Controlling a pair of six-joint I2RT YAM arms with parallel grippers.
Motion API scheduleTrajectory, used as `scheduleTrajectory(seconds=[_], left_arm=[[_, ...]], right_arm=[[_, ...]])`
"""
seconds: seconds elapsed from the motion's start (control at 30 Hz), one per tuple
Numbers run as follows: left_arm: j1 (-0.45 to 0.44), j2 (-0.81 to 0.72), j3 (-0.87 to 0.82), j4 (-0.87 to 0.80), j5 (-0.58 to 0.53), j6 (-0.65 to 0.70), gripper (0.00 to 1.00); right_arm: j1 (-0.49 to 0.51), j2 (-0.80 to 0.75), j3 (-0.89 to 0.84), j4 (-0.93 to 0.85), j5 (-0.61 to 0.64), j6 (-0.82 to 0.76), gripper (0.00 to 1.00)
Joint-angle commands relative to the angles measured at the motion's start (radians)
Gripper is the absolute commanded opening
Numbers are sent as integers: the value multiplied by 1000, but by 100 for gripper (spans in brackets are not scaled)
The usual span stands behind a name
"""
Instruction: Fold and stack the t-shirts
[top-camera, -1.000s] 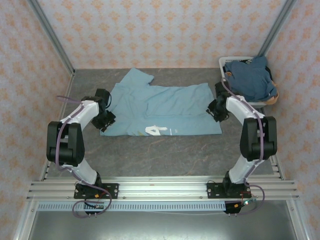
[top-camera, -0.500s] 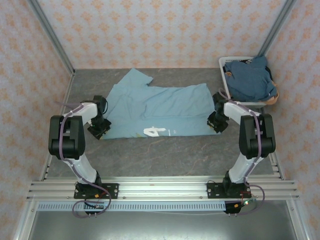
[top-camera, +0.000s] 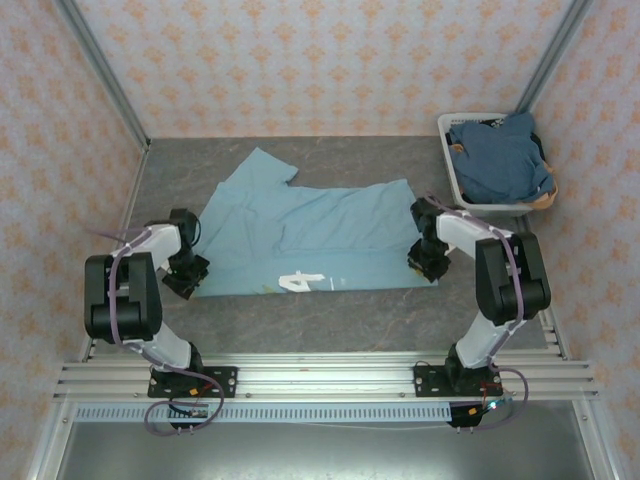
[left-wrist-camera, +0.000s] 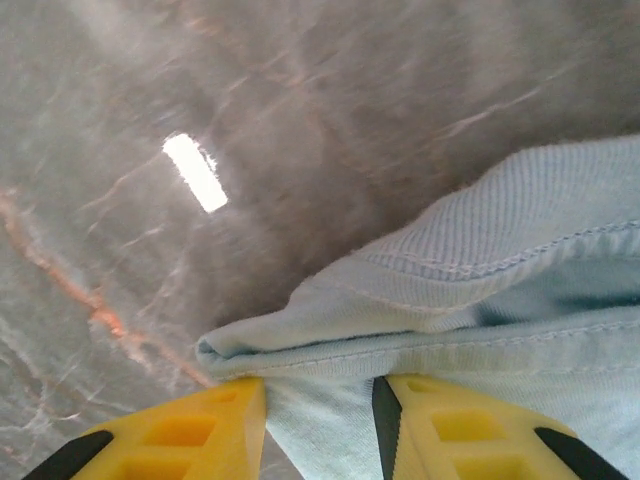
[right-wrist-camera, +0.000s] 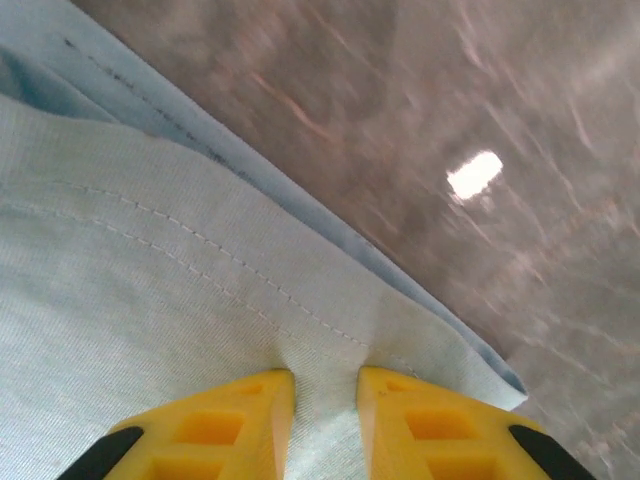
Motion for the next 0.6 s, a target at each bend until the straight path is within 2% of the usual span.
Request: scheduleTrajectory(seconds=[0.0,0.17,0.27,0.43,0.57], left_arm=[[33,-39,-100,-70,-25,-84,35],[103,-131,-177,-92,-13,-120,32],[118,-163,-133,-107,-30,-110,33],[40,-136,155,-125,-97,-70,41],[-70,80,490,-95,-63,69,43]], right_arm=[[19,-3,-99,-110,-7,42,27],[50,-64,-159,-115,-46,74,29],[55,-117,-157,-98,-50,74,32],[55,-209,-19,-18,-9,-27,49],[50,-92,218,-10,40,-168,50]])
